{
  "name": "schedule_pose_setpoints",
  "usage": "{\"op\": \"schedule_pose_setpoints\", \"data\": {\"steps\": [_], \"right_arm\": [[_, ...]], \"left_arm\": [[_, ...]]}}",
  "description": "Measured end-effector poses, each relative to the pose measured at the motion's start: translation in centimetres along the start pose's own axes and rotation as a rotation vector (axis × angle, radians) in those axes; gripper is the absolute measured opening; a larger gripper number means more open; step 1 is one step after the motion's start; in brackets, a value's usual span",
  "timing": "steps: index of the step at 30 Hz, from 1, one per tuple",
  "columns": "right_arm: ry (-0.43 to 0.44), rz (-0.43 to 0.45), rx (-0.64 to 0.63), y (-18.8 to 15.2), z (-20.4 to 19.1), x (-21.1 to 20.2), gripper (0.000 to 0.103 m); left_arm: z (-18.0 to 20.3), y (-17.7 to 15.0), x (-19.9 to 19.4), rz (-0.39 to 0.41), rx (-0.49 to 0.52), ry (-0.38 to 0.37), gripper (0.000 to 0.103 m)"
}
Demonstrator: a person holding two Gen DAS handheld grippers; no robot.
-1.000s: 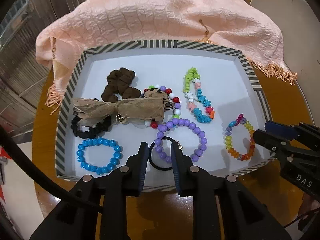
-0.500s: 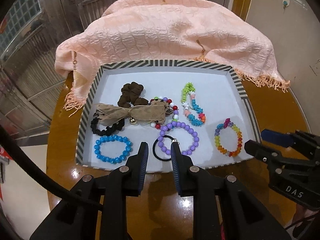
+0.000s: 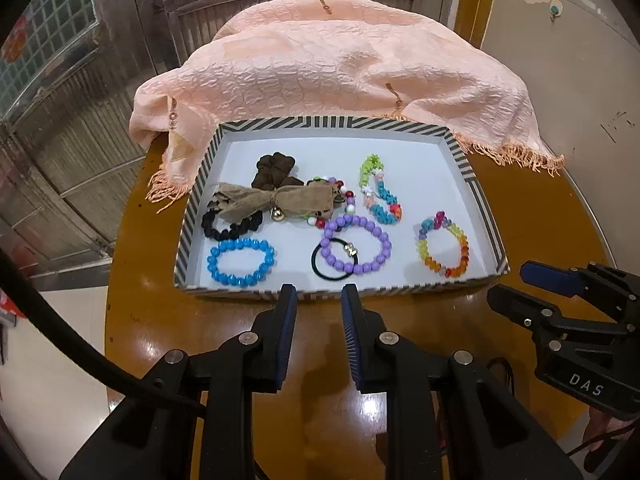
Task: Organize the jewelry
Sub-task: 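Withdraw both open tools toward the red bow and black hair ties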
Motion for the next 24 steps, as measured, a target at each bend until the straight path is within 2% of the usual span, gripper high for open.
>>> {"op": "schedule_pose_setpoints", "data": {"steps": [13, 24], "right_arm": [[-0.031, -0.008, 0.004, -3.4, 0.5, -1.3, 0.053], [-0.093, -0.070, 0.035, -7.7, 4.1, -0.8, 0.053]], "left_arm": [[1.0, -2.7, -1.3, -0.007, 0.019, -0.027, 0.014], [3.1, -5.7, -0.8, -0.057, 0.066, -0.127, 0.017]]}}
Point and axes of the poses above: each gripper's, at about its wrist camera, not at the fingertips, and x roughly the way its jaws point, z to its right, y to its top, the point moved 8 cm from there along x, roughly the way its jaws point, and after that the axes turned 9 degrees about x, right-handed, at the moved point
